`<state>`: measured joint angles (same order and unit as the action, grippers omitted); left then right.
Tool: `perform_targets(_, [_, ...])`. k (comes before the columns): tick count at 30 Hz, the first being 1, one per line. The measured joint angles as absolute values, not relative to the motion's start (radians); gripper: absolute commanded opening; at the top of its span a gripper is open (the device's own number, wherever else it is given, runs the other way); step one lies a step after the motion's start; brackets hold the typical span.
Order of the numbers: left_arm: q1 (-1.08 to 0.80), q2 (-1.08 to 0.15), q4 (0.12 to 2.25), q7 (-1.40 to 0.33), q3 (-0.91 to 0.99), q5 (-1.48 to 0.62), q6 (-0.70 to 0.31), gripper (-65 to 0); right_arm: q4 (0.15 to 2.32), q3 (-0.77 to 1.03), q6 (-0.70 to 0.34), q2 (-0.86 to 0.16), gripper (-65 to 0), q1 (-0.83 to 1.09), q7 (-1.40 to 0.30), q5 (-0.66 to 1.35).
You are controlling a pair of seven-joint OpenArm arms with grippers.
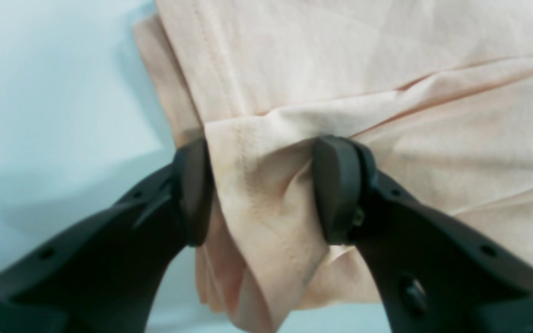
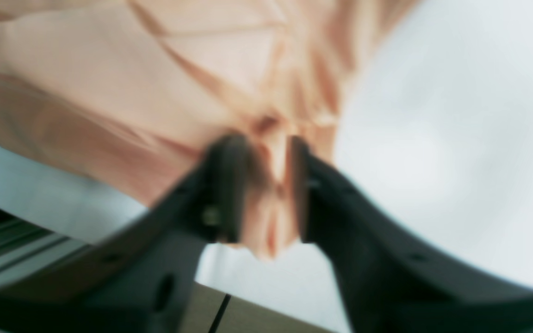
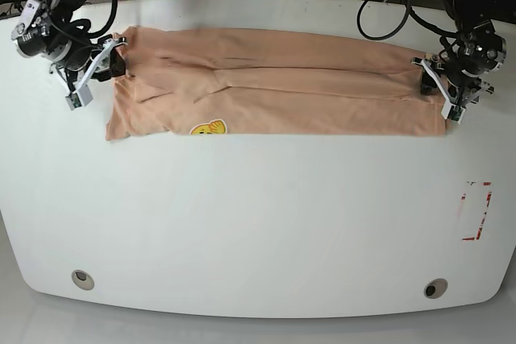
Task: Fold the T-shirt properly
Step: 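Pull the folded strip with the right gripper away from the left gripper, then release the left gripper and move it inward along the strip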
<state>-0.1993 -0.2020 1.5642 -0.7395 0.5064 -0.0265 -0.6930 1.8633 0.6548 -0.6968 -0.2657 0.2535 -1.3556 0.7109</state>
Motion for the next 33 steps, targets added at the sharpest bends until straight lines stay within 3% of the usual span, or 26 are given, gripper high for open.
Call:
perform_targets(2, [-0.2, -0.198, 1.58, -0.762, 0.508, -0.02, -0.693, -33.5, 1.882, 0.678, -0.697, -0.266, -17.4, 0.257, -1.364, 0.707])
perform_targets(4, [-0.204, -0.192, 1.607, -0.782, 0.508, -0.01, -0.693, -33.3, 1.921, 0.698, -0.696, -0.263, -12.7, 0.257, -1.366, 0.707])
perform_targets(12, [-0.216, -0.187, 1.723, -0.905, 0.561, -0.25, -0.701, -33.2, 1.942, 0.681, -0.696, -0.184, -12.0, 0.247, -1.364, 0.88])
perform_targets(16, [-0.175, -0.192, 1.763, -1.012, 0.664, -0.389, -0.697, -32.9, 1.875, 0.596, -0.697, -0.149, -17.9, 0.212, -1.364, 0.883])
perform_targets(22, [-0.102, -0.194, 1.728, -1.209, 0.864, -0.54, -0.697, -14.0, 1.707, 0.558, -0.697, -0.111, -28.4, 0.181, -1.358, 0.872])
perform_targets(27, [-0.067, -0.219, 1.572, -1.285, 0.894, -0.551, -0.697, -13.2, 1.666, 0.557, -0.696, -0.116, -28.4, 0.146, -1.353, 0.869])
perform_targets(33, [-0.053, -0.261, 1.414, -1.257, 0.899, -0.569, -0.697, -13.2, 1.666, 0.561, -0.696, -0.146, -28.4, 0.147, -1.346, 0.865])
